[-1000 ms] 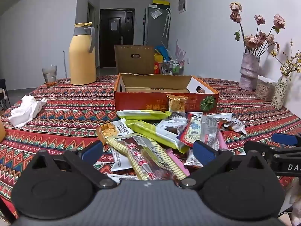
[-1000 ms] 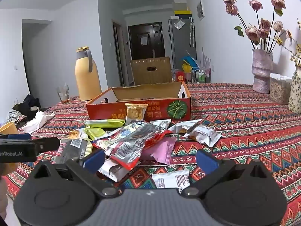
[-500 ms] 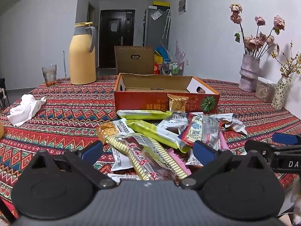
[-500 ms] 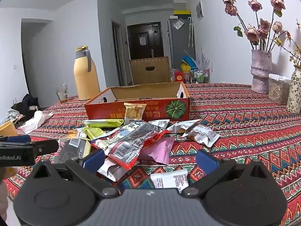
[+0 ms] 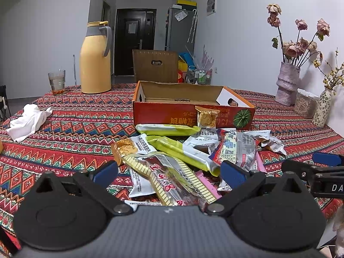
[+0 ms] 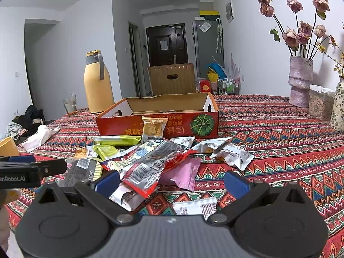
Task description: Organize snacks
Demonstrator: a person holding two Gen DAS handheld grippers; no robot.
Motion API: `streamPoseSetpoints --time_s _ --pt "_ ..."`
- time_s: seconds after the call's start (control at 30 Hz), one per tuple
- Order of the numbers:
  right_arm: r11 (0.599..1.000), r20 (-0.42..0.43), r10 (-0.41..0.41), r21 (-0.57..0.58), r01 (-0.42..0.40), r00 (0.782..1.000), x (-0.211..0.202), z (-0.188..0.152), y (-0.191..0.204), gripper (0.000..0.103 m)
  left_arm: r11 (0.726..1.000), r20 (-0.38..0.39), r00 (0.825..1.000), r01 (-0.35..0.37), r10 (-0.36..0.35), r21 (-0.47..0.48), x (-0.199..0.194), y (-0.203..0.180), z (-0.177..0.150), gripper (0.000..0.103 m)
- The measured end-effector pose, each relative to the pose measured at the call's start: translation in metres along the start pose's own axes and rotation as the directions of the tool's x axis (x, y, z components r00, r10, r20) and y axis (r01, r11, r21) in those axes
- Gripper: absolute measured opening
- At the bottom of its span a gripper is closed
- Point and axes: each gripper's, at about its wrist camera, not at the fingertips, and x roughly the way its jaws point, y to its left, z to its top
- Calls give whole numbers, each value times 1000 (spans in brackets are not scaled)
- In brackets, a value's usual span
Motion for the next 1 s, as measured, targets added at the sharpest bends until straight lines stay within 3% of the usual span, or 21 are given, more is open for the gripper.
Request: streamPoseSetpoints --time_s 1.0 --pt "1000 -2 -1 -4 1 1000 2 -2 3 103 1000 0 1000 8 -8 -6 1 0 -3 103"
